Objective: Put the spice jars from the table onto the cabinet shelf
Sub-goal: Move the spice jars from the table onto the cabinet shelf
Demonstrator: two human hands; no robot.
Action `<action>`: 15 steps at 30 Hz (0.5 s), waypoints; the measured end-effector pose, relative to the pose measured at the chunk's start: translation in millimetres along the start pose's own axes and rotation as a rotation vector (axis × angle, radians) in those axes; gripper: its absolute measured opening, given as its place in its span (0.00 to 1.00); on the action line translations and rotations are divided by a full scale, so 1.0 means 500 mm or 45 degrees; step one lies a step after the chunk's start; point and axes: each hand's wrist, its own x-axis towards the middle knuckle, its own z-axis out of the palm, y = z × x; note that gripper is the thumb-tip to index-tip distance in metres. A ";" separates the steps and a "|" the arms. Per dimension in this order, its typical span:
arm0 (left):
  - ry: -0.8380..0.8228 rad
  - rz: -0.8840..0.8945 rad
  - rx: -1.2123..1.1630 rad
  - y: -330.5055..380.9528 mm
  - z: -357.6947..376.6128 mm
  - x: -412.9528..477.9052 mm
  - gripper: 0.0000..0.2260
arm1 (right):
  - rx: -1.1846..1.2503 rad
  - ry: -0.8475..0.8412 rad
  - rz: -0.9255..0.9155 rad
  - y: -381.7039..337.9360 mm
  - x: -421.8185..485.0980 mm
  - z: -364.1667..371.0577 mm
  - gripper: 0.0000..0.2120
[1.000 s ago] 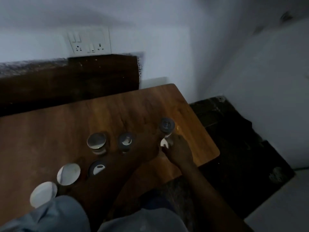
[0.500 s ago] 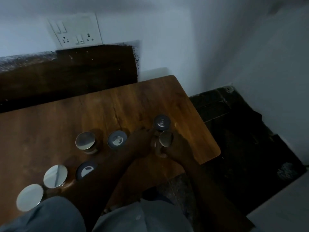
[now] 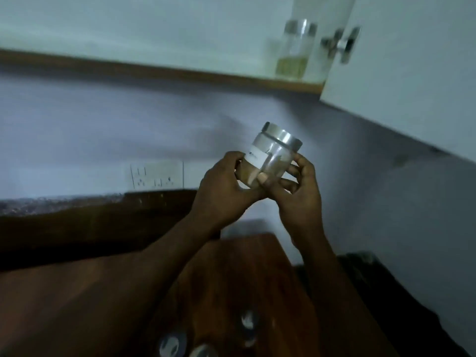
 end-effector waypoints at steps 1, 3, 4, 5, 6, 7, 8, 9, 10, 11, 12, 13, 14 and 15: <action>0.010 0.023 -0.018 0.026 -0.022 0.030 0.30 | 0.006 -0.012 -0.095 -0.037 0.030 0.011 0.35; -0.015 0.054 -0.171 0.070 -0.069 0.096 0.28 | 0.055 -0.020 -0.245 -0.112 0.094 0.025 0.32; -0.048 0.077 -0.277 0.092 -0.095 0.130 0.26 | 0.102 -0.040 -0.285 -0.146 0.130 0.030 0.30; -0.090 0.125 -0.360 0.117 -0.120 0.165 0.23 | 0.154 -0.088 -0.305 -0.181 0.167 0.033 0.29; -0.116 0.205 -0.397 0.144 -0.142 0.200 0.20 | 0.199 -0.152 -0.322 -0.213 0.206 0.038 0.28; -0.127 0.295 -0.393 0.170 -0.162 0.235 0.17 | 0.217 -0.206 -0.343 -0.241 0.245 0.043 0.27; -0.104 0.371 -0.349 0.194 -0.177 0.271 0.14 | 0.198 -0.230 -0.369 -0.266 0.286 0.051 0.28; -0.055 0.423 -0.284 0.217 -0.187 0.305 0.13 | 0.142 -0.212 -0.391 -0.289 0.324 0.059 0.30; 0.012 0.445 -0.203 0.235 -0.194 0.341 0.14 | 0.070 -0.166 -0.412 -0.307 0.361 0.068 0.32; 0.088 0.429 -0.129 0.243 -0.198 0.377 0.16 | -0.001 -0.114 -0.437 -0.318 0.396 0.077 0.33; 0.157 0.370 -0.071 0.245 -0.198 0.413 0.19 | -0.061 -0.073 -0.460 -0.323 0.430 0.087 0.34; 0.198 0.280 -0.038 0.240 -0.195 0.446 0.21 | -0.121 -0.048 -0.469 -0.323 0.461 0.099 0.34; 0.208 0.184 -0.014 0.234 -0.191 0.475 0.21 | -0.199 -0.037 -0.467 -0.319 0.488 0.110 0.34; 0.198 0.096 0.019 0.227 -0.186 0.502 0.20 | -0.291 -0.040 -0.470 -0.313 0.513 0.122 0.33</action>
